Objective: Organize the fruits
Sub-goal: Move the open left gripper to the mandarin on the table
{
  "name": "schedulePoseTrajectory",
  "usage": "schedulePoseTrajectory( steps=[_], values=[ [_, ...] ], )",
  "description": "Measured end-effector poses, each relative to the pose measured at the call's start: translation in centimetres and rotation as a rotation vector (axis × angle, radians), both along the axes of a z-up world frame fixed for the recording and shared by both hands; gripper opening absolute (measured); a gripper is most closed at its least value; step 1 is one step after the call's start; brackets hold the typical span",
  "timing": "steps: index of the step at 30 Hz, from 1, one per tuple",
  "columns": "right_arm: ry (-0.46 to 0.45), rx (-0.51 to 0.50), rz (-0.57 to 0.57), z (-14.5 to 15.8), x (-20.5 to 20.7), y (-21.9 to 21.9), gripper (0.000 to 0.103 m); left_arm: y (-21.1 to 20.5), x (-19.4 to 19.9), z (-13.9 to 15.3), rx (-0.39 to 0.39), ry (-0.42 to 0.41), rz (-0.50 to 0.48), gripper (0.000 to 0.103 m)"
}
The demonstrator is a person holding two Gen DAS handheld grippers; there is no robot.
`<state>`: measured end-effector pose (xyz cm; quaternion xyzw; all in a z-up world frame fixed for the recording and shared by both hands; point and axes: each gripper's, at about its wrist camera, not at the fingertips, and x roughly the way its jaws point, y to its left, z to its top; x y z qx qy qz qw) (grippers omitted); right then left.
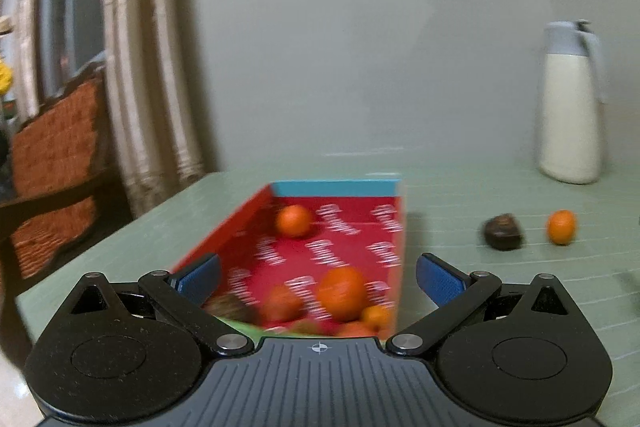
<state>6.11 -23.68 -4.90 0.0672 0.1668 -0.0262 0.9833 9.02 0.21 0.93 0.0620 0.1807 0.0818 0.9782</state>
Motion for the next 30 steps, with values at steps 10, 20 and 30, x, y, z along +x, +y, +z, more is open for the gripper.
schedulePoseTrajectory(
  steps=[10,20,30],
  values=[
    [-0.009,0.003,-0.177,-0.6,-1.6,-4.6,0.088,-6.9,2.6,-0.2,0.053,0.023,-0.181,0.102],
    [0.014,0.033,-0.269,-1.7,-2.7,-8.1,0.088,-10.5,5.0,-1.4,0.063,0.075,-0.258,0.102],
    [0.02,0.032,-0.283,-1.9,-3.3,-9.1,0.088,-14.4,7.1,-1.6,0.053,0.105,-0.347,0.102]
  ],
)
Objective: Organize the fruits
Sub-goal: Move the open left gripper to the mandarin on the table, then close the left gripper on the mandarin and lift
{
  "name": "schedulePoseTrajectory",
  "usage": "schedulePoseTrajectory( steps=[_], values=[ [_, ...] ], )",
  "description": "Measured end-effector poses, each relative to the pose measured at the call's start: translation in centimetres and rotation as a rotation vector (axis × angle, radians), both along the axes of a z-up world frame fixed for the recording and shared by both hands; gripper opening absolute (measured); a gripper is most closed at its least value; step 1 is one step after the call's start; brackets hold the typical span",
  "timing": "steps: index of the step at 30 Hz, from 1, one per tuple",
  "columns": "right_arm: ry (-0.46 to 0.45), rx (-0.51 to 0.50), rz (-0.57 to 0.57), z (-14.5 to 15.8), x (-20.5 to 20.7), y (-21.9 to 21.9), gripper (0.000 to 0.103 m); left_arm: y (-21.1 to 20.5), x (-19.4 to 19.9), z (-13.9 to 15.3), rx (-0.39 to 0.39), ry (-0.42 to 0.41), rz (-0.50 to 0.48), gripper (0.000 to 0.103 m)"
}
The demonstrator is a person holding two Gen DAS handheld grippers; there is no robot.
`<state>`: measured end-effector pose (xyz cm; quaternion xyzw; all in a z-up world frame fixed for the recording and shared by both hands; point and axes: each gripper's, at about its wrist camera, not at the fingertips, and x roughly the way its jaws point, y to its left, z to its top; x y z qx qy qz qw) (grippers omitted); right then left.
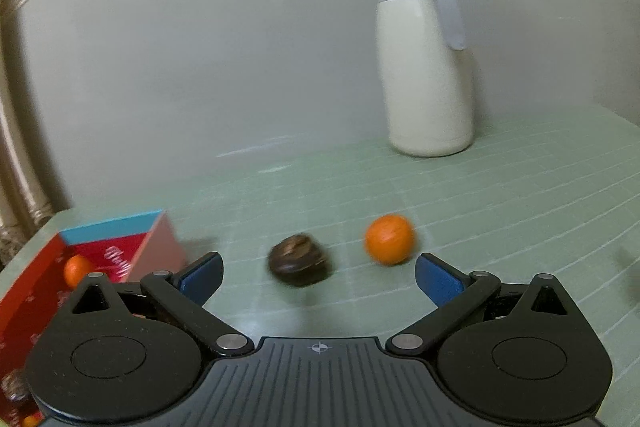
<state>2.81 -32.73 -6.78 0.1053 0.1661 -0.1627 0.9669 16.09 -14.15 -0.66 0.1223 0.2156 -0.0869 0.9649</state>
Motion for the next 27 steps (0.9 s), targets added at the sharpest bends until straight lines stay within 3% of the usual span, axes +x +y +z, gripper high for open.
schedulePoseTrajectory(
  steps=[4,10,14,27],
  values=[
    [0.001,0.004,-0.01,0.0,-0.2,-0.7,0.088,-2.3,1.4,-0.4,0.005,0.033,-0.043,0.084],
    [0.005,0.015,-0.024,-0.1,-0.5,-1.7,0.088,-4.3,3.5,-1.2,-0.006,0.074,-0.053,0.083],
    [0.007,0.024,-0.033,-0.2,-0.8,-2.3,0.088,-5.3,4.6,-1.5,-0.011,0.1,-0.074,0.071],
    [0.004,0.022,-0.058,0.0,-0.7,-2.5,0.088,-6.3,5.9,-2.2,-0.001,0.124,-0.068,0.067]
  ],
)
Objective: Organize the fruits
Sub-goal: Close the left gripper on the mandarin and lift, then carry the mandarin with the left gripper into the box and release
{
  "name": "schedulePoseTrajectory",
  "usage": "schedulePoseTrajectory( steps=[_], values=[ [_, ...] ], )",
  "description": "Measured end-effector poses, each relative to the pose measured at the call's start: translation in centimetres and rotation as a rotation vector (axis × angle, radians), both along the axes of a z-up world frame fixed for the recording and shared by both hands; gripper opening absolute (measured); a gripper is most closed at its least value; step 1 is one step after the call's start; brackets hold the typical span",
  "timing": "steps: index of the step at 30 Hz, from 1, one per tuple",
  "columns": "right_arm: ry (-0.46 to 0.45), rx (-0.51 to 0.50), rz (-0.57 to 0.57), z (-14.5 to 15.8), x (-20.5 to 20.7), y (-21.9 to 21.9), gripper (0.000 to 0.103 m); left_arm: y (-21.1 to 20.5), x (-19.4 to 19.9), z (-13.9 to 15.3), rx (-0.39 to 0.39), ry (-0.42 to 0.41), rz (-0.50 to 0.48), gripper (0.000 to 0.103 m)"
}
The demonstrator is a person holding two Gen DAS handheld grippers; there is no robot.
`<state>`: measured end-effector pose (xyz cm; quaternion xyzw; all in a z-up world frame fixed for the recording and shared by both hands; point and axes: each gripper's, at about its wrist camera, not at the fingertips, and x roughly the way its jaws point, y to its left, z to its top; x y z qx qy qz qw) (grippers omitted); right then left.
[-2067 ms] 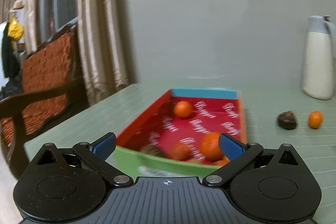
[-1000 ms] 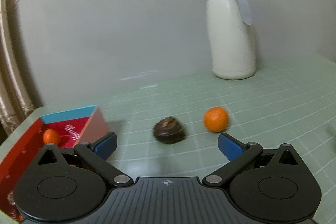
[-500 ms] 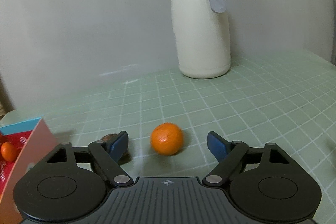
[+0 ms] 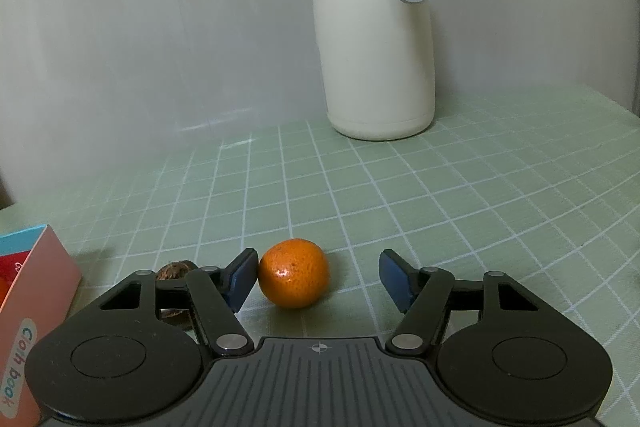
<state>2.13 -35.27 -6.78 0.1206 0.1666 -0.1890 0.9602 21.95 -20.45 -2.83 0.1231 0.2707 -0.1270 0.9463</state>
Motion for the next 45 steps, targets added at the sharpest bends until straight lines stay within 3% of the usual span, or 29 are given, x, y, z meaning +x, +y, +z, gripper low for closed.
schedulePoseTrajectory(
  steps=[3,13,31,45],
  values=[
    [-0.005,0.017,-0.024,-0.1,-0.1,-0.4,0.1,-0.1,0.1,0.0,0.009,0.0,0.003,0.066],
    [-0.008,0.016,-0.005,-0.3,-0.1,-0.1,0.1,0.0,0.8,-0.3,0.015,-0.003,0.045,0.04],
    [-0.021,0.024,0.01,-0.1,-0.4,0.0,0.1,0.9,-0.4,-0.1,0.005,-0.013,0.006,0.039],
    [-0.011,-0.009,0.076,0.4,1.0,2.8,0.1,5.8,-3.4,1.9,-0.02,-0.051,0.035,0.039]
  ],
)
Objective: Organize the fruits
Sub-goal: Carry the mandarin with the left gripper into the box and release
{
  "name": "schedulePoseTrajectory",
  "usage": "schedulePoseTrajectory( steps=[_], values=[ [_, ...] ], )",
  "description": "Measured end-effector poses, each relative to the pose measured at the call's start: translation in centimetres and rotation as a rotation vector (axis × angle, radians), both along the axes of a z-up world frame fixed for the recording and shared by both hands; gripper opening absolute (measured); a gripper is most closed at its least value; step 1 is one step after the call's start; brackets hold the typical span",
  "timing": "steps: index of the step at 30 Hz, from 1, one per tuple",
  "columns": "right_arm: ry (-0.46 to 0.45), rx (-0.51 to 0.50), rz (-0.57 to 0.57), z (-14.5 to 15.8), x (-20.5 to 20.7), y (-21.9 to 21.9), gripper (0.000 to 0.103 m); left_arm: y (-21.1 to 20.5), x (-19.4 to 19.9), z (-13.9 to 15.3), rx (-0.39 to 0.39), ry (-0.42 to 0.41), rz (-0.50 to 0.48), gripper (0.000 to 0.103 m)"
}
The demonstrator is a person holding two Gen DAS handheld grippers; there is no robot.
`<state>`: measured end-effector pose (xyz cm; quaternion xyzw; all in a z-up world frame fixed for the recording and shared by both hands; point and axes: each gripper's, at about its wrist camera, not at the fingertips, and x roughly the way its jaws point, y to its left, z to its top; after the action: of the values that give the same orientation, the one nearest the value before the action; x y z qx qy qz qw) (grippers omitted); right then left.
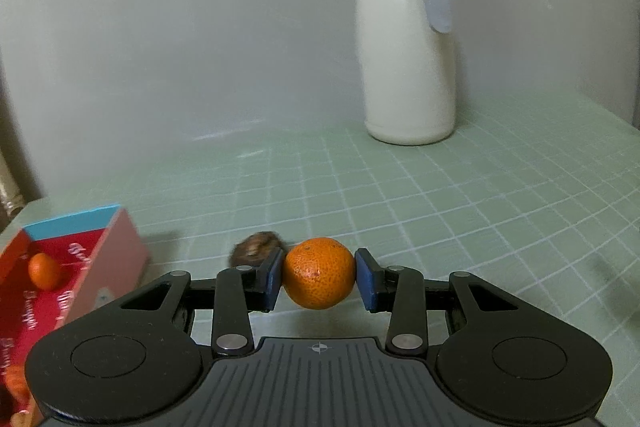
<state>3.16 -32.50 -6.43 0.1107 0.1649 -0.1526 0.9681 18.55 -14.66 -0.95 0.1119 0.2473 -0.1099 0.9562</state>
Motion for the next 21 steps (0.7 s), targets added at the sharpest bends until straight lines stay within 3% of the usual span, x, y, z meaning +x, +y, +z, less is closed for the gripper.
schedulePoseTrajectory(
  steps=[12,21],
  values=[
    [0.005,-0.026,0.12,0.8,2.4,4.7,0.1,7.4,-2.3,3.0,0.02,-0.12,0.147,0.039],
    [0.006,-0.057,0.248,1.1,3.7,9.6,0.1,14.9,-1.9,2.4,0.034,-0.102,0.323,0.039]
  ],
)
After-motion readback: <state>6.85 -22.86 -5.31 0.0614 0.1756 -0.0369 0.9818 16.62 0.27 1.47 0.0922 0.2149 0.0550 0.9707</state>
